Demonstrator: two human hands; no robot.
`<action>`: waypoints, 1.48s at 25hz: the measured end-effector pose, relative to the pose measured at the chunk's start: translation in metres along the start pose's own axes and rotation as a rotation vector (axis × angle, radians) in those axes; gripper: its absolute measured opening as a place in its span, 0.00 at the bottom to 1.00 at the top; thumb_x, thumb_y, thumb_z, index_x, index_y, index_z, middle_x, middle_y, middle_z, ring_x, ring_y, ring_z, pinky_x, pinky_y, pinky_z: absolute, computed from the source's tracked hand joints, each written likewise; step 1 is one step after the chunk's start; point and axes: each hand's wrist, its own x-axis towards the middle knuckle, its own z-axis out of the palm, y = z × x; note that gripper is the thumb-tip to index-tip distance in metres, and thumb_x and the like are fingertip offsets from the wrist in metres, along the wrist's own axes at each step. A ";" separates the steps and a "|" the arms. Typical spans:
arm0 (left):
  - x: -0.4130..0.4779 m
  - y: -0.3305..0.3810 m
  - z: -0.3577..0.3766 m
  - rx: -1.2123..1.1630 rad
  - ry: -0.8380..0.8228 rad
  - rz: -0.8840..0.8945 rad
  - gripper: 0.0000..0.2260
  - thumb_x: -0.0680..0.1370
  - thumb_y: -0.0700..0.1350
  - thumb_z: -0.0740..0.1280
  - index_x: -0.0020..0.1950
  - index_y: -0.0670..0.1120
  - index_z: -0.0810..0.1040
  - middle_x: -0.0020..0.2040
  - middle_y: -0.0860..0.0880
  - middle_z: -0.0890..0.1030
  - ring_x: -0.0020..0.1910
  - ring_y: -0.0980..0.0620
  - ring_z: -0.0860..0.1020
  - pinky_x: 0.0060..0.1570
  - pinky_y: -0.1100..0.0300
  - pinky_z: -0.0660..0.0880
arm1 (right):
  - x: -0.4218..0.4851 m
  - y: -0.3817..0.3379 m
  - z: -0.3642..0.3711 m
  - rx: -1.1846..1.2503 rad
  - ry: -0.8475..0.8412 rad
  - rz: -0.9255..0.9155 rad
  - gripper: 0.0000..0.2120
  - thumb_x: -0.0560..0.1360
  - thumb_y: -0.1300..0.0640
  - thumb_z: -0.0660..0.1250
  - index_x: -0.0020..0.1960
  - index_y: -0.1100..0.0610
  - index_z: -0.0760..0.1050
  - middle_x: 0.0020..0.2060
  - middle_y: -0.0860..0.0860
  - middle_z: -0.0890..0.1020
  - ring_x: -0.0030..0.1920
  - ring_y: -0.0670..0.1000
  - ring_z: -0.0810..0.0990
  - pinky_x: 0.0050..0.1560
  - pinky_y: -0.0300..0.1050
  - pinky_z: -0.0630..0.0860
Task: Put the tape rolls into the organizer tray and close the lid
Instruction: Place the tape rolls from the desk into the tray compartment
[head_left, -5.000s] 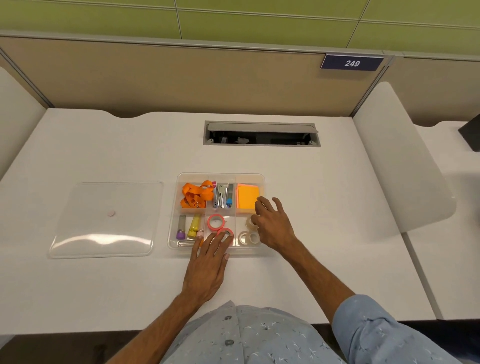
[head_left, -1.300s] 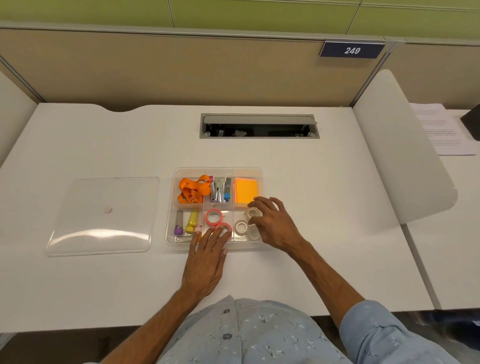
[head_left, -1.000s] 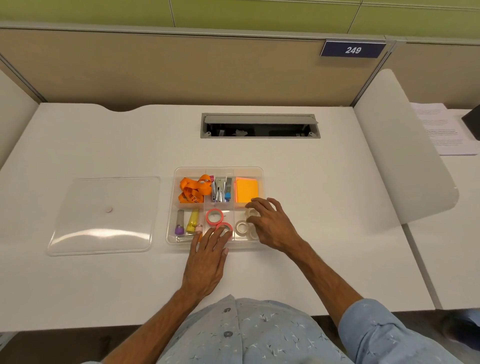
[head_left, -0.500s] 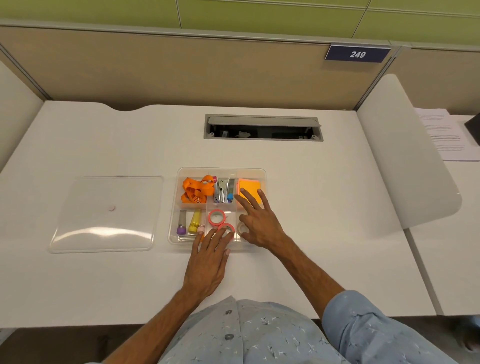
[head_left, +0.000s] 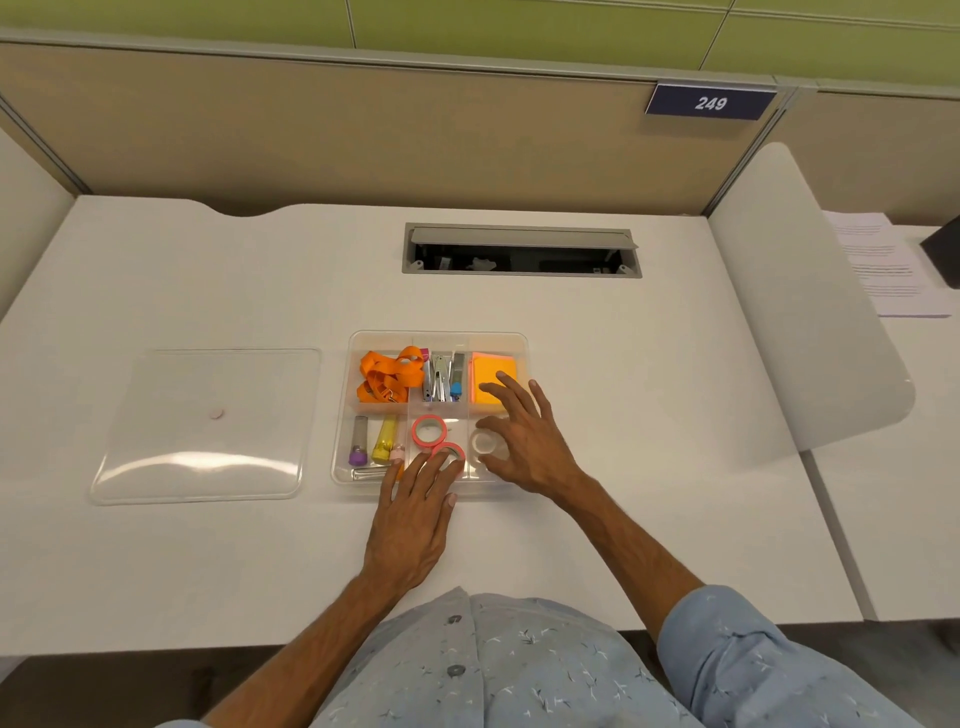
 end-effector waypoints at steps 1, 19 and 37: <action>0.000 0.000 0.000 0.003 0.003 0.005 0.24 0.86 0.55 0.53 0.81 0.50 0.72 0.80 0.45 0.73 0.80 0.41 0.70 0.80 0.35 0.62 | -0.003 0.002 -0.001 0.058 0.025 0.008 0.20 0.79 0.39 0.69 0.64 0.49 0.83 0.80 0.52 0.69 0.87 0.56 0.55 0.85 0.67 0.49; -0.001 -0.002 0.002 0.009 0.008 0.002 0.23 0.87 0.53 0.56 0.82 0.51 0.69 0.81 0.47 0.71 0.81 0.44 0.68 0.83 0.37 0.58 | -0.029 0.010 0.006 0.056 -0.078 -0.025 0.22 0.83 0.34 0.61 0.67 0.48 0.77 0.79 0.51 0.74 0.87 0.48 0.52 0.86 0.65 0.46; 0.000 0.003 -0.007 -0.033 -0.026 0.004 0.26 0.87 0.56 0.48 0.80 0.49 0.73 0.79 0.45 0.74 0.79 0.42 0.72 0.79 0.34 0.64 | -0.010 0.019 -0.019 -0.211 -0.276 -0.129 0.23 0.79 0.45 0.74 0.73 0.46 0.78 0.77 0.47 0.74 0.86 0.53 0.56 0.86 0.66 0.45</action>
